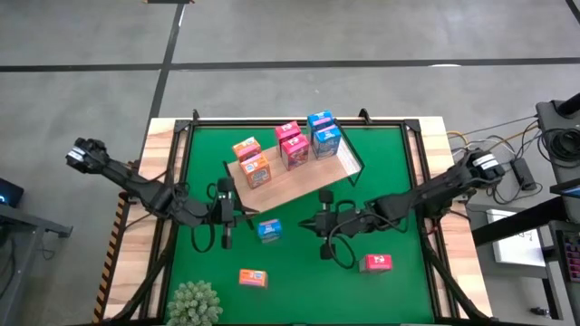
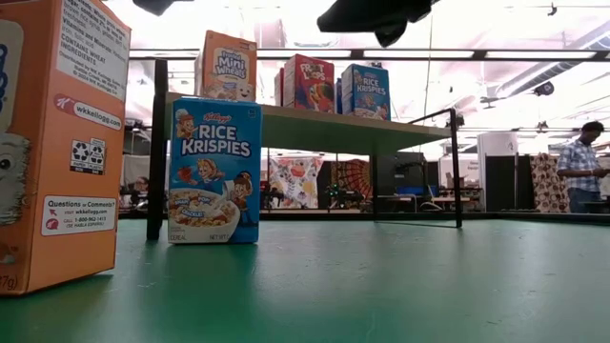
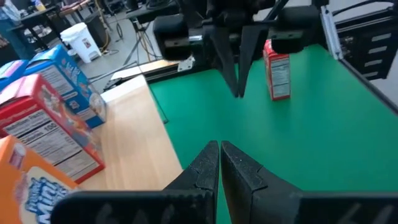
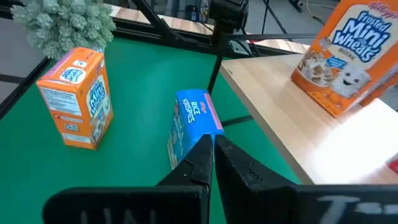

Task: Stack cereal on shelf
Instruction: Put the blue cereal box on the shelf aligned with other blue cereal boxes

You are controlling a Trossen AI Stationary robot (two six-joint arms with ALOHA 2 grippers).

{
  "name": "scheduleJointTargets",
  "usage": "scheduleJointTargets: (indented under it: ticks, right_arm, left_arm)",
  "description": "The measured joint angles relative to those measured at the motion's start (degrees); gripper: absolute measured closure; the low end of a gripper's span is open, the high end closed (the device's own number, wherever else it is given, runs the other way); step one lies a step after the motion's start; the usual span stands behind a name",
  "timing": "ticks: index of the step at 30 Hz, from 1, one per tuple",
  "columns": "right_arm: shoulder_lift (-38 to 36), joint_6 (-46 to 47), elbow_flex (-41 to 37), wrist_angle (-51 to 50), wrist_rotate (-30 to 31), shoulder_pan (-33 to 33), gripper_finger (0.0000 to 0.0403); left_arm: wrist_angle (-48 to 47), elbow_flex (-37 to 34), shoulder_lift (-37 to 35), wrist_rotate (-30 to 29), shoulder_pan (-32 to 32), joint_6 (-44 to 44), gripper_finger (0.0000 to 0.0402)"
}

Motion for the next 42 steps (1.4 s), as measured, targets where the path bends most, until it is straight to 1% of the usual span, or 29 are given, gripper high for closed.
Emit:
scheduleJointTargets:
  ticks: [5,9,15,21,26,29,32,42]
  right_arm:
    - [3.7,0.0,0.7,3.1,0.0,-0.2,0.0384]
    - [7.8,-0.9,4.2,3.1,0.0,-0.7,0.0352]
    - [14.5,-4.1,11.3,0.9,0.0,-1.7,0.0270]
    - [18.4,-5.6,16.3,-3.5,0.0,-3.5,0.0181]
    - [20.5,-6.3,18.5,-5.5,-0.5,-4.1,0.0132]
    - [21.1,-6.5,18.7,-6.9,-0.7,-4.1,0.0116]
    - [21.5,-6.5,18.6,-6.6,-0.7,-4.1,0.0110]
    - [23.9,-6.1,18.5,-5.8,-1.8,-5.1,0.0115]
  left_arm:
    - [0.3,0.0,0.0,0.0,-1.2,-0.5,0.0402]
    - [0.7,0.0,0.0,0.0,-1.7,-0.5,0.0402]
    - [0.8,0.0,0.1,0.0,-1.8,-1.4,0.0402]
    - [0.8,0.0,0.1,0.0,-1.9,-1.9,0.0402]
    - [0.8,0.0,0.1,0.0,-1.9,-2.0,0.0402]
    - [0.8,0.0,0.2,0.0,-2.0,-2.0,0.0402]
    - [0.7,0.0,0.3,0.0,-2.0,-2.0,0.0402]
    - [1.0,0.0,0.8,0.0,-2.0,-2.0,0.0402]
